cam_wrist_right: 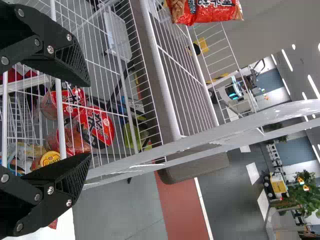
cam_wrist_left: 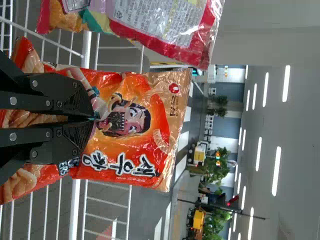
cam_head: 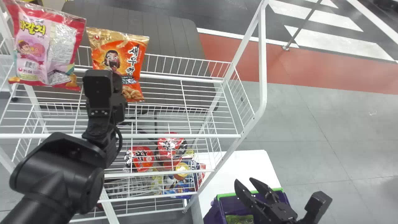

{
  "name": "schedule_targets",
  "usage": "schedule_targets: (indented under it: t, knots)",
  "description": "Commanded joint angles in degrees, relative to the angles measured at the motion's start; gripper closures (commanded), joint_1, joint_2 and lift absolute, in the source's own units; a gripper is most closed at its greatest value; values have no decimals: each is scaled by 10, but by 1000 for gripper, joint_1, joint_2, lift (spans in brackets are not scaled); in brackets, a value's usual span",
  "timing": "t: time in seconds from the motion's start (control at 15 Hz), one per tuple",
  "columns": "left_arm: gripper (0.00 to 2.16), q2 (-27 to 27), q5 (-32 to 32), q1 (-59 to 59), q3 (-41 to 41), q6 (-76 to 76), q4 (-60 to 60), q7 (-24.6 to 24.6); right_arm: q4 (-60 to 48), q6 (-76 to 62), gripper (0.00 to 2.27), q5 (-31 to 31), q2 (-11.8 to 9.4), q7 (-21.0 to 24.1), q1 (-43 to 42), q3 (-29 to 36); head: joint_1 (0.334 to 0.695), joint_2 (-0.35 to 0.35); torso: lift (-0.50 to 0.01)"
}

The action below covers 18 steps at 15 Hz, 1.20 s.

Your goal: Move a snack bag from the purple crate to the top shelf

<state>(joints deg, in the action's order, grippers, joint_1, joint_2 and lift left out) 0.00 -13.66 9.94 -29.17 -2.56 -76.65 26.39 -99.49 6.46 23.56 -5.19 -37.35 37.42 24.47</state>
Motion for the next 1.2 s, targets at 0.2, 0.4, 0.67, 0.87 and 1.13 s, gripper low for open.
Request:
schedule_targets:
  t: [0.2,0.4,0.67,0.87,1.13]
  knots:
    - [1031,-1,-5,9,25,38,29,-17,0,-2,404,0,0,0,0,-6,695,-350,0]
    - [1031,-1,-18,21,27,73,69,-29,0,-3,404,0,0,0,0,-7,695,-339,0]
    - [1028,-1,-58,35,27,103,103,-46,0,-3,404,0,0,0,0,-7,695,-326,0]
    - [977,-1,-67,38,26,105,115,-51,0,-5,404,0,0,0,0,-7,695,-323,0]
    - [856,-1,-72,38,23,105,116,-52,0,-7,404,0,0,0,1,-7,695,-323,0]
